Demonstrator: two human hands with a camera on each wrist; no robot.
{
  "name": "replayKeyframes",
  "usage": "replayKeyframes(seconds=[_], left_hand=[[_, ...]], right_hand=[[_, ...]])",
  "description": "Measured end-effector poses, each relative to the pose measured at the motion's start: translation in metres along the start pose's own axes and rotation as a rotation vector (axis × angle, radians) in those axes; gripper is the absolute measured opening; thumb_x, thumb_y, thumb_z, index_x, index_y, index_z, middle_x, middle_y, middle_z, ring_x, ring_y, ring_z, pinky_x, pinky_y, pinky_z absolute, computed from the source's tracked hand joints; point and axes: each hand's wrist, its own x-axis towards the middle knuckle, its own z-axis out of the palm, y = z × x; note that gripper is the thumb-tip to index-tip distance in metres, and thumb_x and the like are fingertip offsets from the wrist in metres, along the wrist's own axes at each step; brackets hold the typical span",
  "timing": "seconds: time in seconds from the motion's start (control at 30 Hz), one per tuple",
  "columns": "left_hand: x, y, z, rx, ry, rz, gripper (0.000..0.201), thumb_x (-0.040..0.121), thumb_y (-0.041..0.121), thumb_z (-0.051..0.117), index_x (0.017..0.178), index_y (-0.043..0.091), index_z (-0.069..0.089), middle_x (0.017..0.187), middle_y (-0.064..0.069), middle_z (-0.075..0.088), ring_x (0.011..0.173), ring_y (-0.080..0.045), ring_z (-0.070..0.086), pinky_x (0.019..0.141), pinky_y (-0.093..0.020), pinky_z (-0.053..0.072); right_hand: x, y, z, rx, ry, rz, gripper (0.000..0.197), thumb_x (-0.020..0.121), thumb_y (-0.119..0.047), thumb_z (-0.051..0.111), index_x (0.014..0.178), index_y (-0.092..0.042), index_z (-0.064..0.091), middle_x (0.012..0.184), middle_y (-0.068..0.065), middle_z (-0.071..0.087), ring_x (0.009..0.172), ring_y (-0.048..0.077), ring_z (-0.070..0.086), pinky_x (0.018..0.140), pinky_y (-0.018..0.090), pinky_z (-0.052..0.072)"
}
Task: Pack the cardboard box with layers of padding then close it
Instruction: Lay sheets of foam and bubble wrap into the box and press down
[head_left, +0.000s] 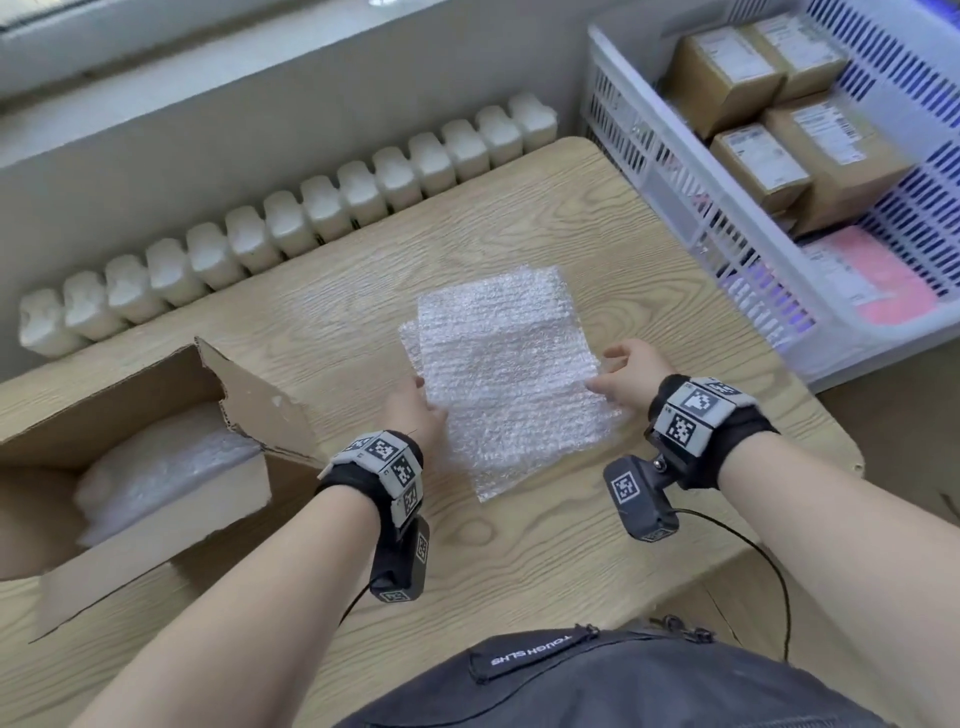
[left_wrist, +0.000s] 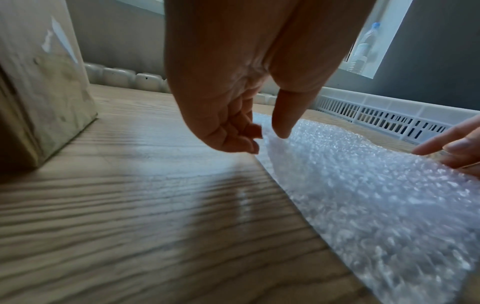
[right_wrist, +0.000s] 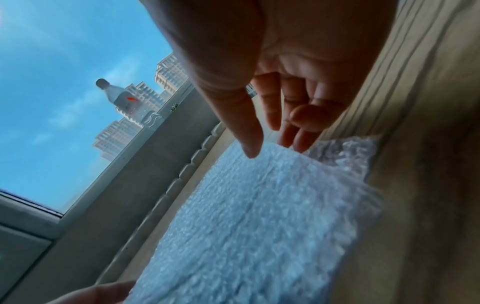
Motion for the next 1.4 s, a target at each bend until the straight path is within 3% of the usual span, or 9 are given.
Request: replayKeyframes(seconds=[0.1,0.23,0.47,0.57,0.7,0.97,1.17,1.3,1.4], left_hand=[[-0.005,-0.004,-0.003,-0.107,0.058,0.058,0.055,0.089,0.011,0.057,0.140,0.013,0.035,0.088,-0.005,0.059,0.086,-0.022,0.060,0.076,-0.033,0.049],[-0.021,-0.004,-0.020,-0.240,0.129,0.151,0.054,0.088,0.008,0.057,0.137,0.024,0.038,0.079,0.002,0.055,0.075,-0.014,0.055,0.070,-0.029,0.046],[-0.058,-0.007,-0.069,-0.393,0.225,0.299,0.035,0.091,0.009,0.053,0.123,0.025,0.050,0.081,0.005,0.053,0.067,-0.009,0.052,0.056,-0.021,0.045],[-0.075,-0.012,-0.090,-0.399,0.251,0.395,0.023,0.092,0.010,0.053,0.110,0.022,0.059,0.082,0.009,0.057,0.071,-0.005,0.057,0.065,-0.024,0.050],[-0.098,-0.025,-0.122,-0.432,0.323,0.474,0.020,0.088,0.009,0.060,0.105,0.019,0.067,0.082,0.008,0.060,0.083,-0.012,0.058,0.085,-0.027,0.049],[-0.145,-0.061,-0.200,-0.402,0.523,0.599,0.022,0.088,0.011,0.062,0.109,0.013,0.068,0.097,0.003,0.067,0.088,-0.007,0.060,0.078,-0.010,0.044],[-0.170,-0.097,-0.250,-0.240,0.737,0.614,0.014,0.090,0.019,0.060,0.101,0.016,0.066,0.100,0.000,0.055,0.094,-0.011,0.051,0.089,-0.022,0.040],[-0.184,-0.118,-0.276,-0.408,0.661,0.584,0.032,0.090,0.027,0.060,0.118,0.012,0.053,0.109,-0.001,0.057,0.104,-0.017,0.055,0.083,-0.019,0.047],[-0.191,-0.135,-0.290,-0.568,0.491,0.517,0.059,0.082,0.035,0.069,0.130,0.013,0.045,0.116,0.001,0.058,0.106,-0.016,0.056,0.092,-0.032,0.047]], right_hand=[[0.000,-0.004,0.000,0.124,0.027,-0.015,0.052,0.079,-0.006,0.071,0.127,-0.007,0.050,0.092,0.003,0.057,0.089,0.023,0.061,0.083,0.035,0.052],[-0.012,-0.013,-0.004,0.230,0.139,-0.128,0.046,0.078,0.005,0.064,0.122,-0.008,0.054,0.072,-0.001,0.052,0.059,0.013,0.052,0.060,0.025,0.047],[-0.064,-0.039,-0.006,0.458,0.066,-0.234,0.045,0.080,0.001,0.067,0.121,-0.012,0.055,0.081,0.006,0.060,0.070,0.018,0.059,0.067,0.030,0.051],[-0.093,-0.049,-0.004,0.423,0.056,-0.341,0.038,0.080,0.004,0.066,0.115,-0.012,0.061,0.082,0.004,0.060,0.071,0.015,0.058,0.070,0.027,0.049],[-0.130,-0.062,0.001,0.446,0.052,-0.437,0.045,0.082,0.017,0.052,0.118,-0.007,0.062,0.070,0.000,0.056,0.058,0.005,0.051,0.051,0.012,0.040],[-0.200,-0.119,0.023,0.528,0.037,-0.609,0.039,0.081,0.023,0.048,0.115,0.007,0.060,0.067,0.002,0.048,0.064,0.012,0.046,0.070,0.021,0.042],[-0.234,-0.169,0.052,0.380,0.164,-0.868,0.012,0.085,-0.005,0.064,0.081,-0.017,0.062,0.074,-0.006,0.057,0.071,0.008,0.052,0.064,0.014,0.043],[-0.251,-0.200,0.071,0.462,0.035,-0.882,0.019,0.090,-0.012,0.059,0.080,-0.026,0.051,0.087,-0.001,0.054,0.082,0.018,0.053,0.065,0.025,0.048],[-0.262,-0.219,0.083,0.514,-0.034,-0.923,0.015,0.091,-0.016,0.057,0.082,-0.027,0.052,0.089,0.001,0.055,0.092,0.025,0.052,0.078,0.035,0.047]])
